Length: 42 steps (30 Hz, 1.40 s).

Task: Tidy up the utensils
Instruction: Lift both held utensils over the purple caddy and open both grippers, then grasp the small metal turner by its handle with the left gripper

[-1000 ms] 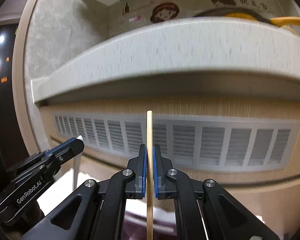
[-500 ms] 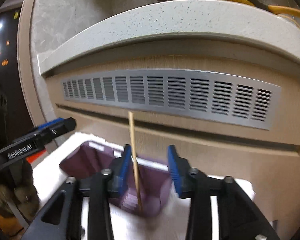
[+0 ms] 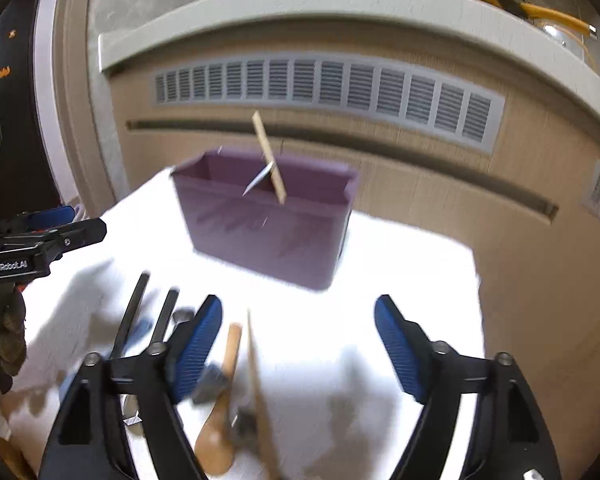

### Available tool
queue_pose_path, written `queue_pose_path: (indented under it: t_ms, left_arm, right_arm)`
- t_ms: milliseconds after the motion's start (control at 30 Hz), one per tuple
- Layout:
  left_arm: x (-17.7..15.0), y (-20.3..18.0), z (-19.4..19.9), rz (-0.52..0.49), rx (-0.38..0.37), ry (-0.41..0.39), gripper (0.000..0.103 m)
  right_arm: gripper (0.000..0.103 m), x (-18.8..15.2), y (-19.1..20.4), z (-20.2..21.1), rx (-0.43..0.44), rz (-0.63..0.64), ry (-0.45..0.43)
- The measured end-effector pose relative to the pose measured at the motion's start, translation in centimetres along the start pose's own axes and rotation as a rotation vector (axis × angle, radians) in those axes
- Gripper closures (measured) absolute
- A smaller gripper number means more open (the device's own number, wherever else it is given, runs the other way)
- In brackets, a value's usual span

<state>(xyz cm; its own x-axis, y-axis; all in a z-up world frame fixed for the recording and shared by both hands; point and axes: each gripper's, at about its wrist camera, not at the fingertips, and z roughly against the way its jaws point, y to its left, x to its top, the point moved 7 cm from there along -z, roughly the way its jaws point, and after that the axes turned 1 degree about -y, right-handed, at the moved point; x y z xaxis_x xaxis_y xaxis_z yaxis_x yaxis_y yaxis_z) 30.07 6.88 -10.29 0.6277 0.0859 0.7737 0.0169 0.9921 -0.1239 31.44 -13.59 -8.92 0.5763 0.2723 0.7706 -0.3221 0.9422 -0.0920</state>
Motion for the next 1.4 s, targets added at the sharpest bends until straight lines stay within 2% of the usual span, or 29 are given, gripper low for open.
queue_pose_path:
  t_ms: [167, 367, 400, 433, 500, 633, 700, 767, 800, 933, 1100, 1233, 1400]
  left_arm:
    - [-2.4, -1.7, 1.7, -0.054, -0.049, 0.032, 0.000]
    - [-4.5, -7.0, 1.4, -0.118, -0.196, 0.140, 0.003]
    - [-4.8, -8.0, 1.1, -0.141, -0.211, 0.161, 0.009]
    - [-5.3, -9.0, 0.7, -0.173, -0.224, 0.183, 0.022]
    - [-6.3, -11.0, -0.3, -0.237, -0.254, 0.235, 0.037]
    - [-7.1, -13.7, -1.8, -0.295, -0.338, 0.316, 0.051]
    - [-6.8, -14.6, -2.6, -0.305, -0.372, 0.347, 0.054]
    - [-6.6, -15.0, -3.6, -0.322, -0.357, 0.366, 0.059]
    - [-6.3, -15.0, -4.4, -0.334, -0.324, 0.378, 0.060]
    - [-6.1, -15.0, -6.0, -0.374, -0.281, 0.420, 0.060]
    - [-6.4, -15.6, -6.4, -0.418, -0.296, 0.456, 0.061]
    - [-6.5, -15.5, -7.4, -0.330, -0.332, 0.518, 0.058]
    - [-6.8, -15.3, -7.0, -0.350, -0.319, 0.487, 0.062]
  right_arm:
    - [0.020, -2.3, 1.2, 1.0, 0.005, -0.017, 0.018]
    - [0.019, -4.5, 0.9, 3.0, -0.082, 0.044, 0.018]
    - [0.019, -5.0, 0.8, 3.4, -0.090, 0.048, 0.017]
    - [0.019, -5.2, 0.6, 3.6, -0.091, 0.044, 0.017]
    - [0.019, -6.1, 0.0, 4.4, -0.084, 0.021, 0.016]
    - [0.019, -7.3, -1.1, 5.4, -0.097, 0.004, 0.006]
    - [0.019, -8.0, -1.4, 5.7, -0.094, 0.003, 0.006]
    - [0.019, -8.6, -1.6, 5.8, -0.086, -0.001, 0.010]
    - [0.019, -8.8, -1.6, 5.7, -0.080, -0.005, 0.012]
    - [0.019, -9.4, -1.7, 5.3, -0.056, -0.017, 0.013]
    - [0.019, -9.8, -1.8, 4.9, -0.035, -0.028, 0.015]
    - [0.019, -9.9, -1.7, 4.9, -0.034, -0.027, 0.012]
    - [0.019, -9.9, -1.6, 4.9, -0.041, -0.022, 0.012]
